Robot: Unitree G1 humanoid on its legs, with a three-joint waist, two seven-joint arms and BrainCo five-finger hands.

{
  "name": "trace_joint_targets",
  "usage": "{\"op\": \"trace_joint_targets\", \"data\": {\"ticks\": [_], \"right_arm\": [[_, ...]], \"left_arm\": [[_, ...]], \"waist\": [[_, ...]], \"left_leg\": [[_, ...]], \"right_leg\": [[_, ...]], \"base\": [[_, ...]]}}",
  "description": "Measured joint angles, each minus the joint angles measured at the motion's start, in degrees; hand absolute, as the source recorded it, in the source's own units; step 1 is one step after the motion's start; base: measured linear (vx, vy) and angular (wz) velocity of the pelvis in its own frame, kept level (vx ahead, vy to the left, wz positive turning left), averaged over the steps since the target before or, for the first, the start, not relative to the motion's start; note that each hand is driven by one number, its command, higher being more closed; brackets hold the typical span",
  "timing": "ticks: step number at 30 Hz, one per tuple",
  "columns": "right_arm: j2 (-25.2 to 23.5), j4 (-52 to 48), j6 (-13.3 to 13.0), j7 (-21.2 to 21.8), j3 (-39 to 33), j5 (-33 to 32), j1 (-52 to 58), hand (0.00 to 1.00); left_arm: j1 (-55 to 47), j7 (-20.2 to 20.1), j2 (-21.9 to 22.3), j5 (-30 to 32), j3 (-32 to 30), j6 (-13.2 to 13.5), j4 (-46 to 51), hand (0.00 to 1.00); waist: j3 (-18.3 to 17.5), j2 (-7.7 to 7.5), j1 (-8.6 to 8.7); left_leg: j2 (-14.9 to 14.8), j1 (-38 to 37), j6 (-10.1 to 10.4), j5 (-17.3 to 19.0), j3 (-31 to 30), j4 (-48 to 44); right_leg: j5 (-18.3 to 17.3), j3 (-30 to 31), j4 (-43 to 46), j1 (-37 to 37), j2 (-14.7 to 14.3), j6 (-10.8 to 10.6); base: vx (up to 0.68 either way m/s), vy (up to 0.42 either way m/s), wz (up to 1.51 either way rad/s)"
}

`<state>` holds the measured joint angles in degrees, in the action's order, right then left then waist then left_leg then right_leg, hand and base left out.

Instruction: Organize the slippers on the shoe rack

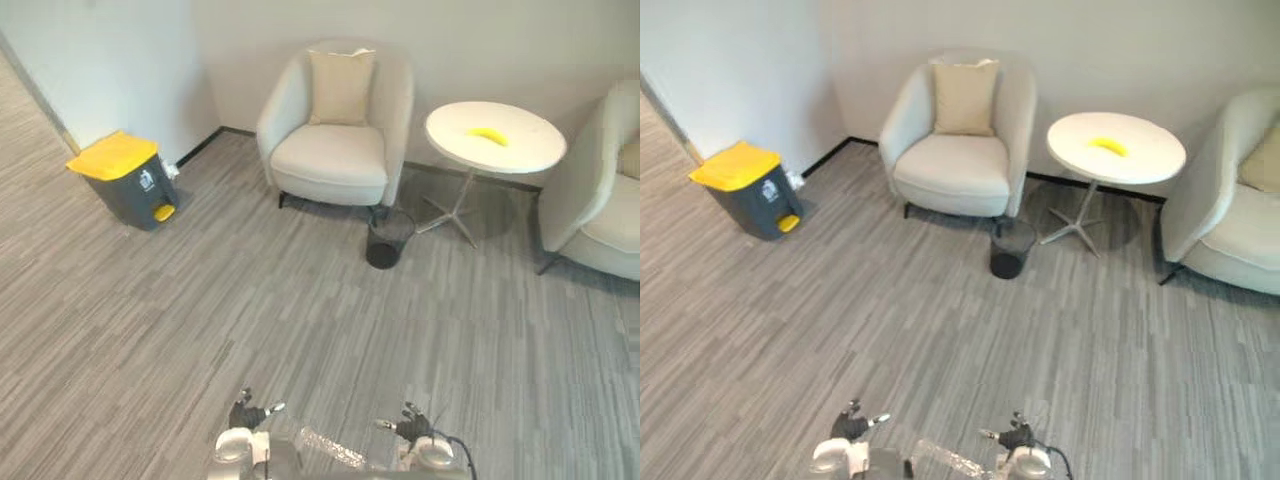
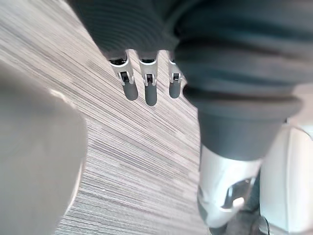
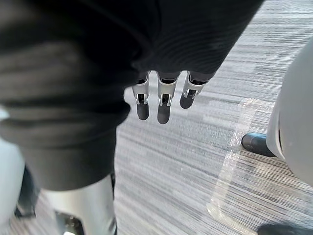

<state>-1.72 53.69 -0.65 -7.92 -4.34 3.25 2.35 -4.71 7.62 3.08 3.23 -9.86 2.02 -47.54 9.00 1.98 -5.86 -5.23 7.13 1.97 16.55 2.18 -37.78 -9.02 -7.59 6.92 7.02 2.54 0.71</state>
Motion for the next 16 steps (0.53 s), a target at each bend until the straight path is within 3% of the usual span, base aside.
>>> {"op": "trace_joint_targets", "data": {"ticks": [2, 4, 6, 9, 11, 16], "right_arm": [[-0.11, -0.29, 0.23, 0.02, 0.02, -0.85, 0.09, 0.0], [-0.07, -0.27, 0.52, 0.03, -0.15, -1.0, 0.3, 0.0], [-0.85, -1.02, 0.55, 0.07, -0.13, -0.98, 1.7, 0.0], [-1.66, -0.93, 0.73, 0.11, -0.08, -1.01, 2.62, 0.0], [-2.05, -0.93, 0.84, 0.02, -1.86, -1.02, 2.94, 0.0], [-2.19, -0.73, 0.94, -0.73, -5.25, -1.16, 3.05, 0.0]], "left_arm": [[-0.41, 0.15, 0.2, -0.05, 0.39, 0.09, 0.94, 0.0], [-0.76, 0.54, 0.07, -0.14, 1.05, -0.01, 0.29, 0.0], [-0.91, 1.13, -0.74, -0.12, 0.58, 0.07, 0.11, 0.0], [-0.93, 1.12, -1.61, -0.12, 0.87, 0.06, -0.69, 0.0], [-0.6, 1.11, -1.63, -0.34, 1.03, 0.11, -1.47, 0.0], [-0.62, 0.99, -0.93, -1.29, 2.06, 0.11, -1.74, 0.0]], "waist": [[-0.02, -0.05, -0.25], [-0.91, 1.36, -0.24], [-1.72, -0.79, -0.13], [-3.36, -2.61, 0.03], [-3.99, -3.16, -0.06], [-4.8, -2.56, -0.06]], "left_leg": [[3.51, -0.29, 0.33, -0.62, -7.17, 10.96], [2.99, -1.58, 1.1, -4.56, -8.09, 16.58], [4.14, -3.41, 0.5, -4.36, -6.27, 18.16], [6.11, -5.79, -0.33, -4.86, -5.47, 22.06], [6.48, -7.49, -0.5, -5.01, -4.66, 23.87], [6.15, -9.64, -0.5, -5.01, -4.22, 25.59]], "right_leg": [[-0.56, 2.08, 1.49, -1.66, 0.84, -1.0], [-1.07, 4.62, 2.6, -2.27, -0.31, -2.64], [-0.96, 5.62, 1.76, -1.15, 1.19, -3.6], [-1.47, 6.31, 0.69, -0.75, 3.12, -4.37], [-1.46, 6.42, 0.3, 0.14, 3.59, -4.38], [-1.4, 6.38, -0.34, 1.44, 3.42, -4.34]], "base": [[0.04, 0.135, -0.64], [0.09, 0.173, -0.58], [0.21, 0.159, -0.37], [0.16, 0.083, -0.14], [0.23, 0.053, -0.12], [0.15, -0.001, -0.05]]}}
